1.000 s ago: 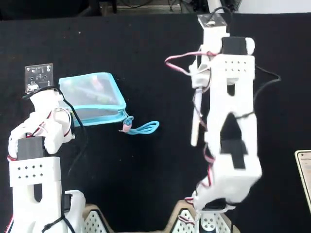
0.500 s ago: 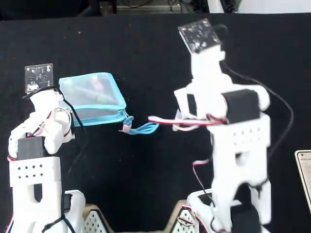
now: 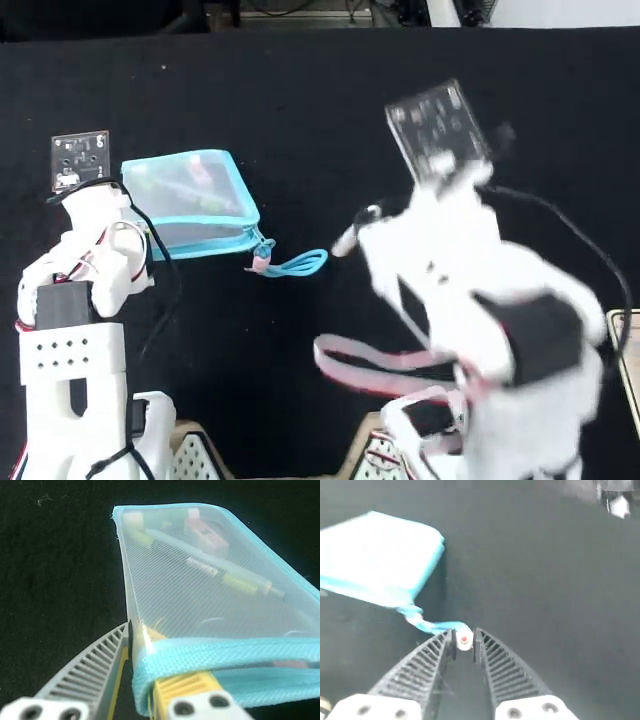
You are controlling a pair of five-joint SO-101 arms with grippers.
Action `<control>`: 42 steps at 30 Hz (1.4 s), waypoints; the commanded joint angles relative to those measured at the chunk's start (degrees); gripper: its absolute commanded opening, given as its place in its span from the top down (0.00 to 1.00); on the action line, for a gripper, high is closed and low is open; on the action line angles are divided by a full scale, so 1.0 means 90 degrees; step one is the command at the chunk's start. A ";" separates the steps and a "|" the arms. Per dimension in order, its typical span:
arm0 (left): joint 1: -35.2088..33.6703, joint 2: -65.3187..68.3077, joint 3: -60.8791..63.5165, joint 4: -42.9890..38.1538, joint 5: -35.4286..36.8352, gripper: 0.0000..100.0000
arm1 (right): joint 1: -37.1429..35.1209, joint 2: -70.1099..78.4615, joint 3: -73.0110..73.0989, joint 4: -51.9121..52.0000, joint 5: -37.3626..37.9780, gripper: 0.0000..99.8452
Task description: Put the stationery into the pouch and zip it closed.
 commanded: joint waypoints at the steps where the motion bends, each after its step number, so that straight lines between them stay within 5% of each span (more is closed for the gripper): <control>1: -0.0063 -0.0068 -0.0044 -0.0049 0.0039 0.97 | -0.0713 -0.0611 0.0044 -0.0293 -0.0244 0.99; 13: -0.0063 -0.0068 -0.0044 -0.0049 0.0039 0.97 | -0.2491 -0.2252 0.1880 -0.2364 -0.0234 0.99; 29: -0.0063 -0.0068 0.0024 -0.0078 0.0039 0.97 | -0.2520 -0.2779 0.4244 -0.5617 0.0010 0.99; 42: -0.0063 -0.0068 0.0005 -0.0078 0.0029 0.97 | -0.2520 -0.2799 0.5387 -0.6847 -0.0020 0.99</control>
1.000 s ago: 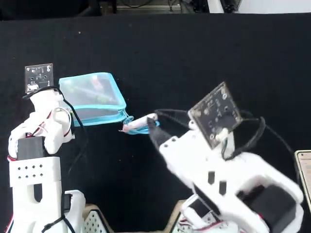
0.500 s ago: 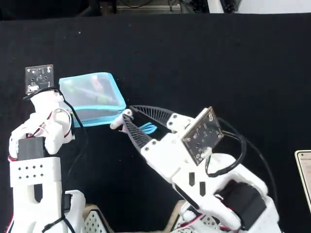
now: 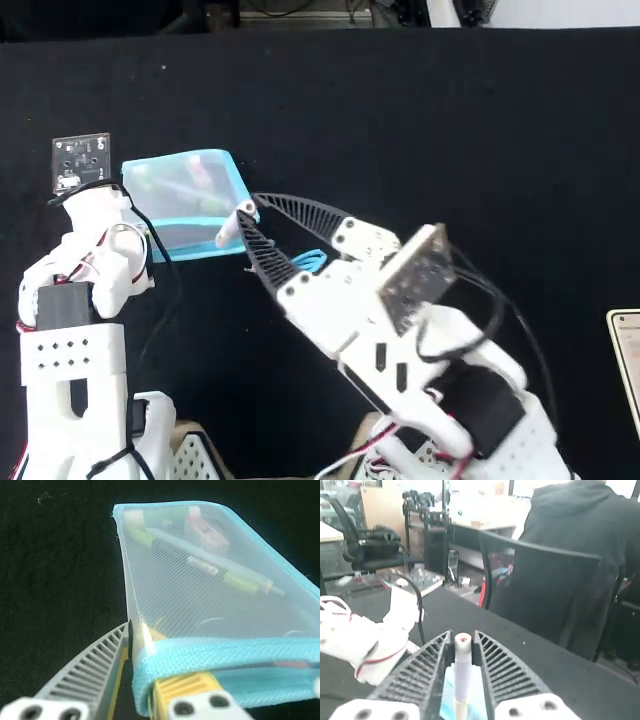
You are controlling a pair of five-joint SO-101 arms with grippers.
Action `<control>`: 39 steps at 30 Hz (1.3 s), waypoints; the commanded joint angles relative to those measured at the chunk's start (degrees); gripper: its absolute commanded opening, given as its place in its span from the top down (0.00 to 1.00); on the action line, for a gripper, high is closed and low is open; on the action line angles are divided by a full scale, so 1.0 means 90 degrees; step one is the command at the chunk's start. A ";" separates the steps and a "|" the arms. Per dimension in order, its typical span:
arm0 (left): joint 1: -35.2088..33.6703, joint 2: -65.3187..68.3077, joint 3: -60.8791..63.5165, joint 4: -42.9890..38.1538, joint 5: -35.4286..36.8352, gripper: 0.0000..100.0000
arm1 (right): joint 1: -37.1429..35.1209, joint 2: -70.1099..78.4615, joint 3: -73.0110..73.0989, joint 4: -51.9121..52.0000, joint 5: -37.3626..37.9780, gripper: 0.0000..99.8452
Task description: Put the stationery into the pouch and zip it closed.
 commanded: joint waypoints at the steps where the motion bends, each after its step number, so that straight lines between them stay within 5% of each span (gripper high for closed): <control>1: -0.0054 -0.0068 -0.0093 -0.0078 0.0029 0.97 | -0.0010 -0.0073 0.0728 -0.0977 0.0029 0.99; 5: -0.0054 -0.0068 -0.0093 -0.0078 0.0029 0.97 | 0.0000 -0.0073 0.1568 -0.1934 0.0029 0.99; 18: -0.0054 -0.0068 -0.0103 -0.0078 0.0049 0.97 | -0.0020 -0.1060 0.3111 -0.1172 0.0410 0.99; 30: -0.0054 -0.0068 -0.0103 -0.0078 0.0059 0.97 | -0.0342 0.0181 0.3629 -0.2618 0.0391 0.99; 39: -0.0054 -0.0068 -0.0093 -0.0068 0.0039 0.97 | -0.0791 0.0894 0.2545 -0.1416 0.0391 0.79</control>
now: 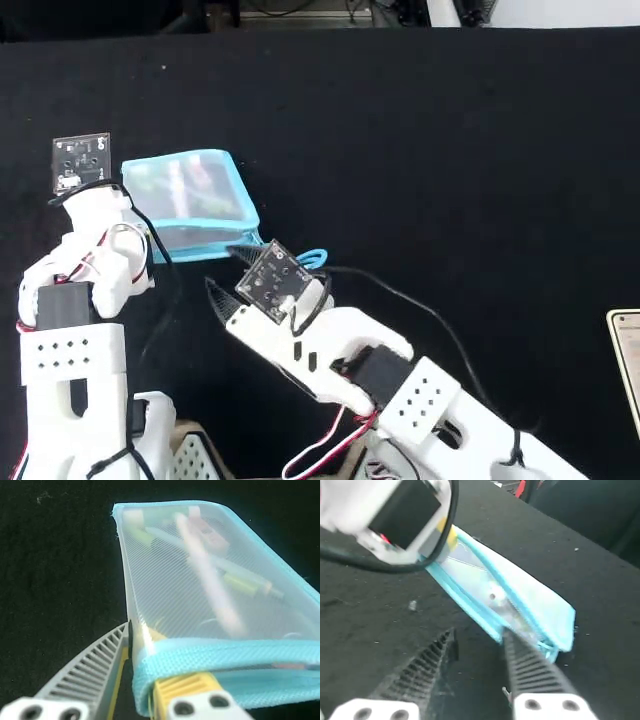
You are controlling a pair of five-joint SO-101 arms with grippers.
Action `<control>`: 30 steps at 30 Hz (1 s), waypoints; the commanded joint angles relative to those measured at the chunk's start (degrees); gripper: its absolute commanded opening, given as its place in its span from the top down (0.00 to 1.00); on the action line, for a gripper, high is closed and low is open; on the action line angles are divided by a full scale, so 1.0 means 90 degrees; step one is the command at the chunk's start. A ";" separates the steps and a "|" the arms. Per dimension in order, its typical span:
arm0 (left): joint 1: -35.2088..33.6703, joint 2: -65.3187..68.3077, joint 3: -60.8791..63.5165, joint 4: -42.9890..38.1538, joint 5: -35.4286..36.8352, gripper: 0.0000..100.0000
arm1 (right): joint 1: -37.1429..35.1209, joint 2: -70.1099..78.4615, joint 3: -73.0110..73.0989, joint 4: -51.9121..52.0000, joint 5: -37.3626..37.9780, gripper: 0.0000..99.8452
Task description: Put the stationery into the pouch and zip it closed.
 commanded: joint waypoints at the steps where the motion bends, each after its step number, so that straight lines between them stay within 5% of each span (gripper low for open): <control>1: -0.0054 -0.0068 -0.0093 -0.0068 0.0039 0.97 | -0.0039 -0.0181 -0.0806 0.0801 0.0078 0.79; 10: -0.0054 -0.0068 -0.0103 -0.0068 0.0039 0.97 | 0.0762 -0.1656 -0.0523 0.2383 0.0107 0.78; 18: -0.0054 -0.0068 -0.0103 -0.0068 0.0039 0.97 | 0.0791 -0.1695 0.1460 -0.0078 0.0352 0.78; 30: -0.0054 -0.0068 -0.0103 -0.0068 0.0039 0.97 | 0.1162 -0.1363 0.1910 -0.0987 0.0088 0.72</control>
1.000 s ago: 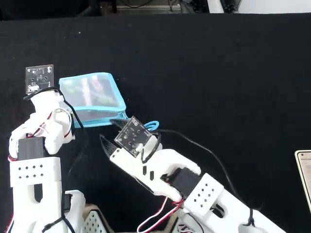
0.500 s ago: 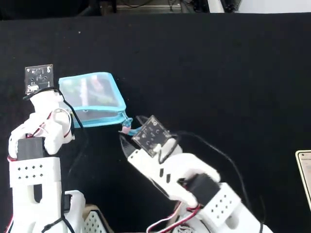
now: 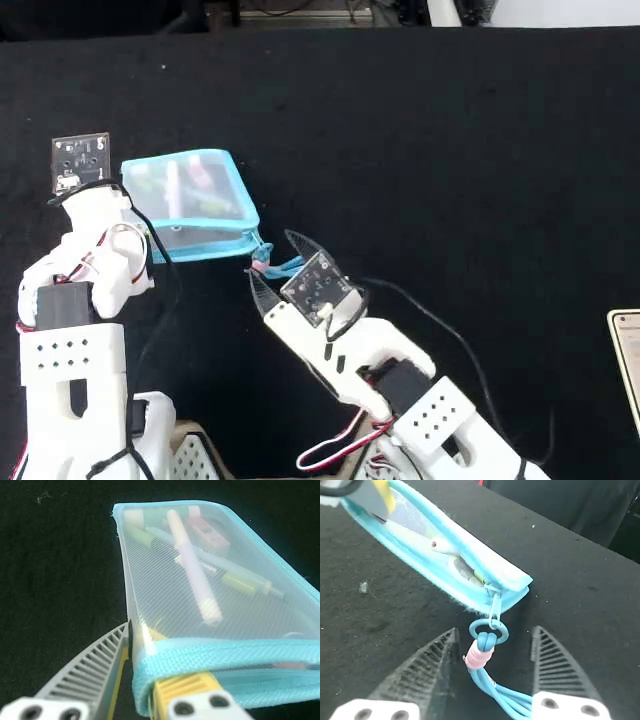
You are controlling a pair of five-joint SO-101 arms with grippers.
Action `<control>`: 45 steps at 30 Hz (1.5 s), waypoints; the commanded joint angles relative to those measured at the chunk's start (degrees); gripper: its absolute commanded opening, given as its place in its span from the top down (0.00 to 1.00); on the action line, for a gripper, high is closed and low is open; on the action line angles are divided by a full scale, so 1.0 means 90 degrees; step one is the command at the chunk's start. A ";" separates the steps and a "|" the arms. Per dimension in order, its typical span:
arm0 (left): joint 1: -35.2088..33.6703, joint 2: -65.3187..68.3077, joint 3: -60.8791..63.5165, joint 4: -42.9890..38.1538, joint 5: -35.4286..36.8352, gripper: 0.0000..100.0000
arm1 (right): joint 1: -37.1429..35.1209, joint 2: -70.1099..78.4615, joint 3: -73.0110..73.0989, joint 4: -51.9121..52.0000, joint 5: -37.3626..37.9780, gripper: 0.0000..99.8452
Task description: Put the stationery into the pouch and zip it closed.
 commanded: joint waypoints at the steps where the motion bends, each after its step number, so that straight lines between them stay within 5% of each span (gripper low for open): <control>1: -0.0054 -0.0068 -0.0103 -0.0068 0.0039 0.97 | 0.0098 0.0396 -0.0112 -0.0352 -0.0078 0.72; 15: -0.0054 -0.0068 -0.0103 -0.0068 0.0029 0.97 | 0.0098 0.3150 -0.1089 -0.1397 -0.0078 0.73; 32: -0.0054 -0.0068 -0.0103 -0.0068 0.0039 0.97 | 0.0107 0.3170 -0.0982 -0.1934 -0.0606 0.73; 38: -0.0054 -0.0068 -0.0093 -0.0068 0.0039 0.97 | 0.0107 0.3121 -0.0972 -0.1895 -0.0606 0.98; 45: -0.0054 -0.0068 -0.0083 -0.0068 0.0029 0.97 | 0.0107 0.3101 -0.0982 -0.1778 -0.0596 0.96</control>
